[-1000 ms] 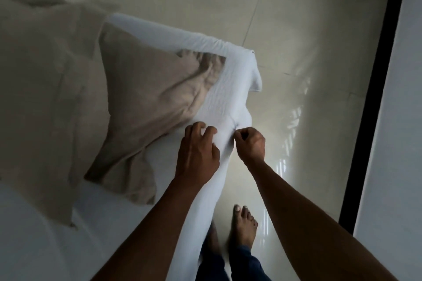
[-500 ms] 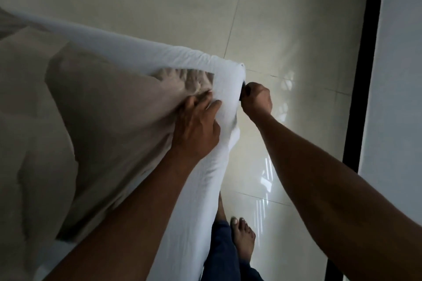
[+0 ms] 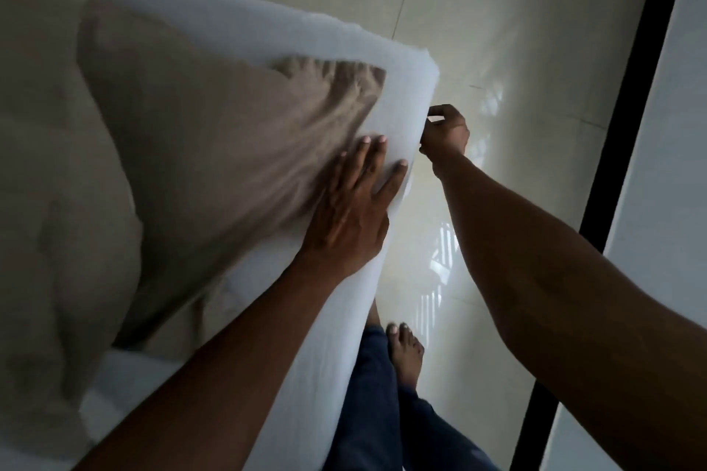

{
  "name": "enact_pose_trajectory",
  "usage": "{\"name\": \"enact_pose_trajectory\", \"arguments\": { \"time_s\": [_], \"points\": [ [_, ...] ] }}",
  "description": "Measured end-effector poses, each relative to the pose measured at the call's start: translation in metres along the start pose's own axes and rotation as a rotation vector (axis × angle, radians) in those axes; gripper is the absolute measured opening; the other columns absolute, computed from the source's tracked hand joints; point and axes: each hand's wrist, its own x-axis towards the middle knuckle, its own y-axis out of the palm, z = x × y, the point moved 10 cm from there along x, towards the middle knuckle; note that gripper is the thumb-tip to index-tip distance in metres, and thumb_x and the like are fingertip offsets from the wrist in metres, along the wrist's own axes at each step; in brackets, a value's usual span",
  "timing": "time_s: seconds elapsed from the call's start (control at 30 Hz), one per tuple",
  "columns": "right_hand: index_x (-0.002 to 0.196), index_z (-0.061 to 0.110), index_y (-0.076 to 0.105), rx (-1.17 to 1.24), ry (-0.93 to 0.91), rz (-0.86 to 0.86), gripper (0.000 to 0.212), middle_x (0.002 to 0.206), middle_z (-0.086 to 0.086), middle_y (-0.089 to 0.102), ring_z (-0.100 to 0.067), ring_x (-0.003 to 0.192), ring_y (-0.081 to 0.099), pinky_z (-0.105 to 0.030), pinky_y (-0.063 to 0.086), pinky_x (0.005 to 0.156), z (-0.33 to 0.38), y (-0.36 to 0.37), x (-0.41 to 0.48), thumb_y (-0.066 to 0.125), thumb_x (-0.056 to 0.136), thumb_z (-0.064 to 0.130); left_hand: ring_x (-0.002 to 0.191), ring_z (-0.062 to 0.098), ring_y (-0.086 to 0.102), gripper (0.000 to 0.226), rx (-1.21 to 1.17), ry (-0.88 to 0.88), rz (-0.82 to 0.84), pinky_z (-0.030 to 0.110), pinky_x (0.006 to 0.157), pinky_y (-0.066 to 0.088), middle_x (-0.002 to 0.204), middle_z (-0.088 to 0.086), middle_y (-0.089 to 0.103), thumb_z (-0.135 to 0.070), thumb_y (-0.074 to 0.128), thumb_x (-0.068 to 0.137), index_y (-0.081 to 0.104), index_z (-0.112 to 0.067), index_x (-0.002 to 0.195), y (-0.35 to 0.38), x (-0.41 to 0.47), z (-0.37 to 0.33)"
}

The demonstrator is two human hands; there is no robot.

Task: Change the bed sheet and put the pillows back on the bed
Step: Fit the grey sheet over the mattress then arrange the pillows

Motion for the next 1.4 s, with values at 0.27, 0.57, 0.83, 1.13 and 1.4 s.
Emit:
{"name": "enact_pose_trajectory", "arguments": {
  "time_s": [0.27,0.57,0.83,1.13,1.4],
  "points": [
    [0.106,0.03,0.067,-0.108,0.064,0.283,0.045,0.101,-0.005,0.076,-0.029,0.096,0.073,-0.048,0.061,0.085,-0.169,0.058,-0.137,0.054,0.072,0.056,0.155,0.036,-0.003,0.069,-0.058,-0.17,0.08,0.055,0.123,0.012,0.168,0.018,-0.001,-0.025,0.042,0.098,0.015,-0.021,0.162,0.036,-0.143,-0.035],
    [0.124,0.023,0.06,-0.25,-0.007,0.591,0.05,0.106,-0.009,0.075,-0.028,0.092,0.073,-0.046,0.06,0.086,-0.27,0.051,-0.397,0.057,0.081,0.048,0.155,0.035,0.003,0.078,-0.082,-0.458,0.201,0.054,0.121,0.022,0.168,0.018,-0.001,-0.023,0.038,0.087,0.014,-0.021,0.162,0.079,-0.373,-0.084],
    [0.097,0.026,0.061,-0.925,-0.737,0.734,0.02,0.096,0.004,0.067,-0.024,0.094,0.063,-0.028,0.039,0.075,-0.264,0.029,-0.662,0.048,0.095,0.04,0.152,0.033,0.022,0.091,-0.397,-1.041,0.305,0.05,0.107,0.044,0.167,0.014,0.015,-0.022,0.068,0.086,0.015,-0.021,0.161,0.112,-0.682,-0.134],
    [0.128,0.017,0.064,-0.892,-1.599,0.952,0.059,0.122,-0.011,0.059,-0.033,0.108,0.057,-0.043,0.052,0.089,-0.383,0.162,-0.968,0.072,0.07,0.013,0.139,0.038,0.043,0.089,-0.437,-1.496,0.137,0.047,0.088,0.053,0.163,0.013,0.031,-0.013,0.071,0.071,0.04,-0.016,0.154,0.176,-1.013,-0.182],
    [0.1,0.013,0.073,-1.104,-1.949,1.567,0.028,0.095,-0.01,0.067,-0.036,0.084,0.066,-0.04,0.053,0.072,-0.608,0.167,-1.197,0.064,0.074,0.013,0.095,0.04,0.06,0.048,-0.493,-2.098,0.031,0.046,0.075,0.051,0.122,0.021,0.063,-0.022,0.058,0.082,0.062,-0.006,0.127,0.219,-1.295,-0.29]
  ]
}}
